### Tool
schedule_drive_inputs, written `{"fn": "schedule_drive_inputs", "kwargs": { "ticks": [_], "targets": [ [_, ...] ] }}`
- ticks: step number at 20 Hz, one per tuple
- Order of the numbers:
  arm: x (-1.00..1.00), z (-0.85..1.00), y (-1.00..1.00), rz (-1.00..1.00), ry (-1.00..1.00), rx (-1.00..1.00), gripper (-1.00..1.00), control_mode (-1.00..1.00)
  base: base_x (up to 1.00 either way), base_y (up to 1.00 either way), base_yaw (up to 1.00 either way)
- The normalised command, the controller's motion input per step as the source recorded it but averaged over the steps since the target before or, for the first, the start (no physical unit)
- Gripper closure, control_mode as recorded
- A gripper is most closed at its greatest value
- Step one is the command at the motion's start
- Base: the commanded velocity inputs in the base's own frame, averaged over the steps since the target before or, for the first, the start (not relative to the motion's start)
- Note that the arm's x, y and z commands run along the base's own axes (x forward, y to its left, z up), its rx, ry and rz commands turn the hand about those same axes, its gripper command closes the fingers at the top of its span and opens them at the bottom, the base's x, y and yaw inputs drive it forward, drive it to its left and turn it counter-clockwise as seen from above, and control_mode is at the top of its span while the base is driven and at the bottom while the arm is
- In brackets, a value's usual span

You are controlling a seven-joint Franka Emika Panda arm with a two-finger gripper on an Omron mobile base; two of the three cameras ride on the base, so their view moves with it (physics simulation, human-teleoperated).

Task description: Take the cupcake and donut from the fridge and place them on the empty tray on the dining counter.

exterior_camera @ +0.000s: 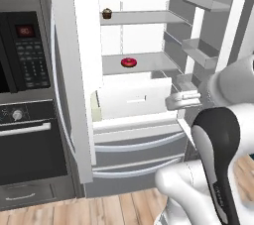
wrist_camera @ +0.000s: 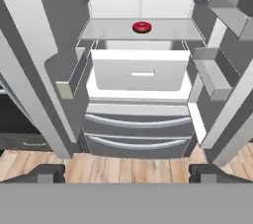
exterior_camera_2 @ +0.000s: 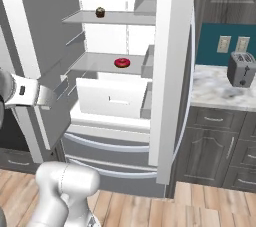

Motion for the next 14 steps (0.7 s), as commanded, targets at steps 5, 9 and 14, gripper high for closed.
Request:
{"fn": "schedule_drive_inputs", "kwargs": {
  "ticks": [5, 9, 14],
  "targets": [
    [-0.26, -0.03, 0.0, 0.0, -0.1, 0.0, -1.0, 1.0, 0.4, 0.0, 0.0],
    [0.0, 0.0, 0.0, 0.0, 0.0, 0.0, -1.0, 1.0, 1.0, 0.0, 0.0],
    [0.0, 0.0, 0.0, 0.0, 0.0, 0.0, -1.0, 1.0, 1.0, 0.23, 0.0]
  ]
}}
